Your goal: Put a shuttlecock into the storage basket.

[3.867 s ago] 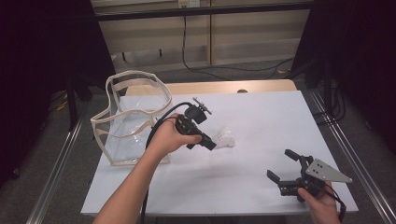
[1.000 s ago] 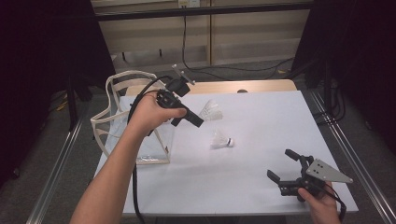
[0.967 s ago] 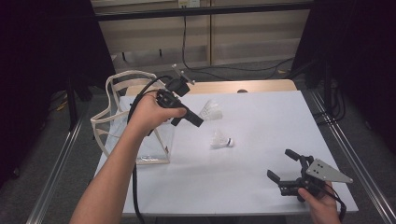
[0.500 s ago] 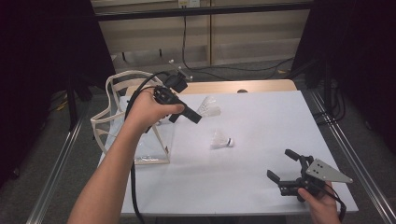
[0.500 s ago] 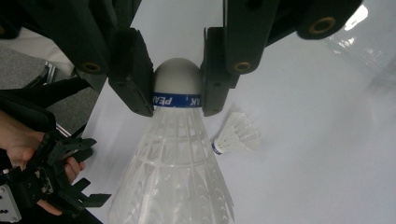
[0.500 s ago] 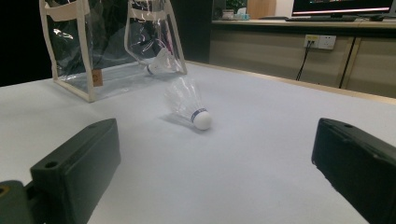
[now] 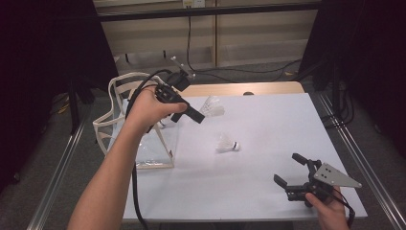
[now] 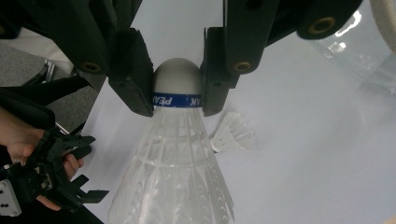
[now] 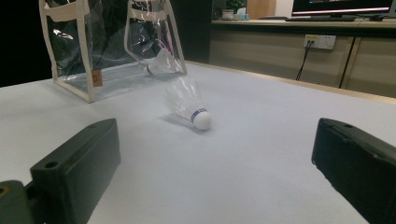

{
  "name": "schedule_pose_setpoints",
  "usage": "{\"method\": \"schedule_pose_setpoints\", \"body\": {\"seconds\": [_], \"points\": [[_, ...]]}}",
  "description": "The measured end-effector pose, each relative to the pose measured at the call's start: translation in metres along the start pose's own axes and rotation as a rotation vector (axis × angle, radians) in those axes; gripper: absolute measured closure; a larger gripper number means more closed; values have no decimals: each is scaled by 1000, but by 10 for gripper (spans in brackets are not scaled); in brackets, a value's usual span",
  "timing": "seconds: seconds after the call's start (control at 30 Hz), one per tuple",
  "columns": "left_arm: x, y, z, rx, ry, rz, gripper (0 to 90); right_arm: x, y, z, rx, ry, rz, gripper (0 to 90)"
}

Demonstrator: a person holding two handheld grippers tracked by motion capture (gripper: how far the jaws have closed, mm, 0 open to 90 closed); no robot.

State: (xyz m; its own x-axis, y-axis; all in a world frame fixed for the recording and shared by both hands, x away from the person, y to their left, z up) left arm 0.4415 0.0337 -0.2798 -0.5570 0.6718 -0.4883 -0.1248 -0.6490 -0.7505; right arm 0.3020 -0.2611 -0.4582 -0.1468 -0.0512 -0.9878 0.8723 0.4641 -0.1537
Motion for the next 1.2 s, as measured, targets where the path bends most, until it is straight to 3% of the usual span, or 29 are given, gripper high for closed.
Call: {"method": "schedule_pose_setpoints", "body": {"seconds": [0.4, 1.2], "points": [[-4, -6, -1, -12, -22, 22, 655, 0, 0, 0, -2, -2, 1, 7], [-9, -20, 0, -30, -8, 4, 655, 0, 0, 0, -2, 0, 1, 7]]}}
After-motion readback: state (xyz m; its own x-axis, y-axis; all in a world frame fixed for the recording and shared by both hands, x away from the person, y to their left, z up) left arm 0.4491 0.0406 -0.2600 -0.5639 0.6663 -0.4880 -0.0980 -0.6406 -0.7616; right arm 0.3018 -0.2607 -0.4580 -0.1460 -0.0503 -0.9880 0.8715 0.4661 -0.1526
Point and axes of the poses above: each handheld gripper's, and its own axes: y roughly forward along the jaws, x roughly out of its underside, z roughly to its right, the point moved 7 cm from there along y, roughly forward along the jaws, and after that the axes turned 9 degrees about x, right-handed, at the moved point
